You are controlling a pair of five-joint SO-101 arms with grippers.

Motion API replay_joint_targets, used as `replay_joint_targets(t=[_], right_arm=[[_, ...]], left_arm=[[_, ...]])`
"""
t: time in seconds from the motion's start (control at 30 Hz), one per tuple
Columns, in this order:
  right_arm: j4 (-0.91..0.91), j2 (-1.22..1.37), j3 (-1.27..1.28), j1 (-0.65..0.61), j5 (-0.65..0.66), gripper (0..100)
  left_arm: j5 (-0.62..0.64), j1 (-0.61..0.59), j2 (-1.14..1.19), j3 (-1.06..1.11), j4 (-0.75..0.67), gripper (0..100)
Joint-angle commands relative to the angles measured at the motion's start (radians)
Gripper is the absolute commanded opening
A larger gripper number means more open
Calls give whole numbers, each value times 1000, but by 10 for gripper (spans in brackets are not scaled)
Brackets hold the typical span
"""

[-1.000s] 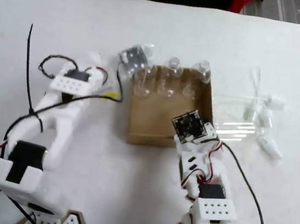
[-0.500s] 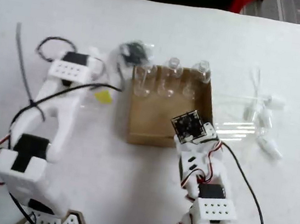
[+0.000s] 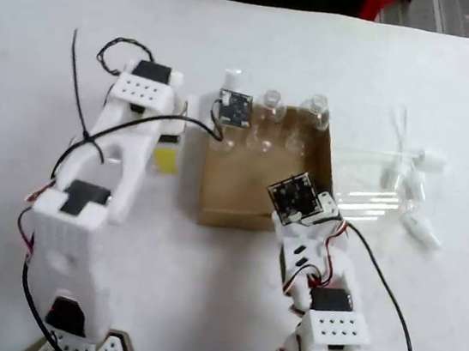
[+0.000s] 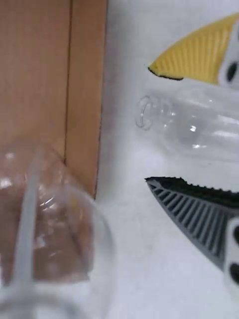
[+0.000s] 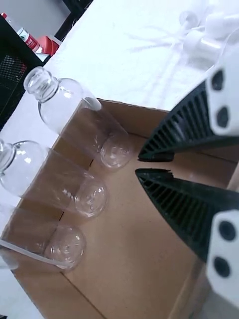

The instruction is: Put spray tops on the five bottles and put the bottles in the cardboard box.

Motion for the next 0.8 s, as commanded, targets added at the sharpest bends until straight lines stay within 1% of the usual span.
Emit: replay_joint_targets(t=[0.0, 0.13, 0.4, 0.6, 0.77], right_arm=[[-21, 4, -9, -5, 8, 18], [-21, 4, -9, -5, 8, 18], [-21, 4, -9, -5, 8, 18], [-21, 4, -9, -5, 8, 18], [-21, 4, -9, -5, 8, 18]], left_arm=[[-21, -12, 62, -124, 64, 287], [-21, -10, 93, -199, 130, 283], [-15, -10, 93, -204, 135, 282], [-21, -4, 102, -203, 135, 188], [-21, -2, 104, -201, 135, 184]])
